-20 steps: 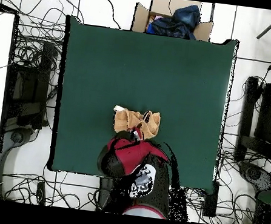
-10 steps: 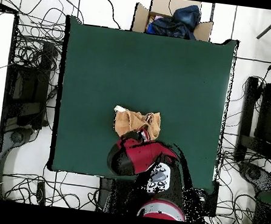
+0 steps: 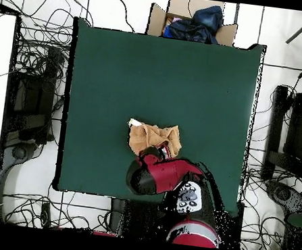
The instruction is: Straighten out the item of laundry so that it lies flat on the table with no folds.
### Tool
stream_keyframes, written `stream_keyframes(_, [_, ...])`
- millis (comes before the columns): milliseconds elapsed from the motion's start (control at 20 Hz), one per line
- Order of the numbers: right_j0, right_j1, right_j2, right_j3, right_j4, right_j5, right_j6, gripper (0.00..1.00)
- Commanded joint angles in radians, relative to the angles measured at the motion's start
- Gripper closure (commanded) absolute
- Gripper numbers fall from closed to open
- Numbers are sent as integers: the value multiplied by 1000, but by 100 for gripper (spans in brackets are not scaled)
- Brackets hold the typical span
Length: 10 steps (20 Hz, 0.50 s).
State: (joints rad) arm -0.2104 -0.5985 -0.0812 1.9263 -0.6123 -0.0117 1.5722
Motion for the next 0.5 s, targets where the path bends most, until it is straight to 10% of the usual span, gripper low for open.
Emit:
stream_keyframes(50, [-24, 21, 148, -22, 16, 101, 71, 0])
stream_keyframes(500, [-179, -21, 338, 62, 47, 37, 127, 0])
